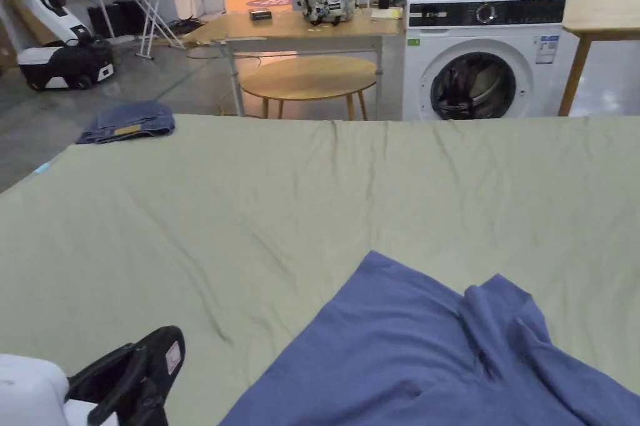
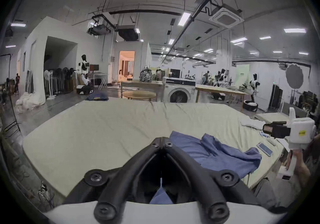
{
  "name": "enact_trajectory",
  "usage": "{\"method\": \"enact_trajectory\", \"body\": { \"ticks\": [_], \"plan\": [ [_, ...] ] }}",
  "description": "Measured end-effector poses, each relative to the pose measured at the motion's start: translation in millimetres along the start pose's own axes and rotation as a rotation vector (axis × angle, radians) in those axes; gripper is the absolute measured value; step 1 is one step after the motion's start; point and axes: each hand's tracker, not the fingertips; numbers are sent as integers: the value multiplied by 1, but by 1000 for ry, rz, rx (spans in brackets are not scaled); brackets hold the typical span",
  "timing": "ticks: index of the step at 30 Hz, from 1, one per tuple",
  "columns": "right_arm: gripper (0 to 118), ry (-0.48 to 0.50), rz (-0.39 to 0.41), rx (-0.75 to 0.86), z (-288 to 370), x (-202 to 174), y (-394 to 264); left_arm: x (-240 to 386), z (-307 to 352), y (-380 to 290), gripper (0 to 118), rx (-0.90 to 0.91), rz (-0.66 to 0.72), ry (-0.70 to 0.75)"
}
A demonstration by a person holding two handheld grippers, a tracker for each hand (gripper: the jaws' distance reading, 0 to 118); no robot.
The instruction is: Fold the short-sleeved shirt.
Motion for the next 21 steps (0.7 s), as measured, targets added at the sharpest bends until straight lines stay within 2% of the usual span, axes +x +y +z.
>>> {"method": "enact_trajectory", "body": {
  "ticks": [3,4,7,8,12,18,19,20,21],
  "plan": [
    [0,16,3,-8,0,-2,-3,-20,-8,-13,0,-86,115,-5],
    [0,22,6,-14,0,-2,-5,-31,-12,-23,5,-126,166,-17],
    [0,31,12,-36,1,-1,-12,-55,-28,-61,56,-266,261,1],
    [0,31,11,-46,1,-2,-16,-60,-32,-76,57,-304,255,37],
    [0,37,-1,-90,-1,3,-26,-62,-61,-125,57,-473,245,87],
    [0,4,-4,-123,-2,15,-33,-65,-94,-165,55,-553,235,85],
    [0,-6,-4,-127,-2,16,-34,-63,-95,-164,37,-551,233,89],
    [0,-17,-6,-132,-2,19,-34,-61,-95,-162,12,-544,225,98],
    [0,-29,-9,-137,-2,22,-36,-57,-95,-163,3,-531,218,101]
  ]
}}
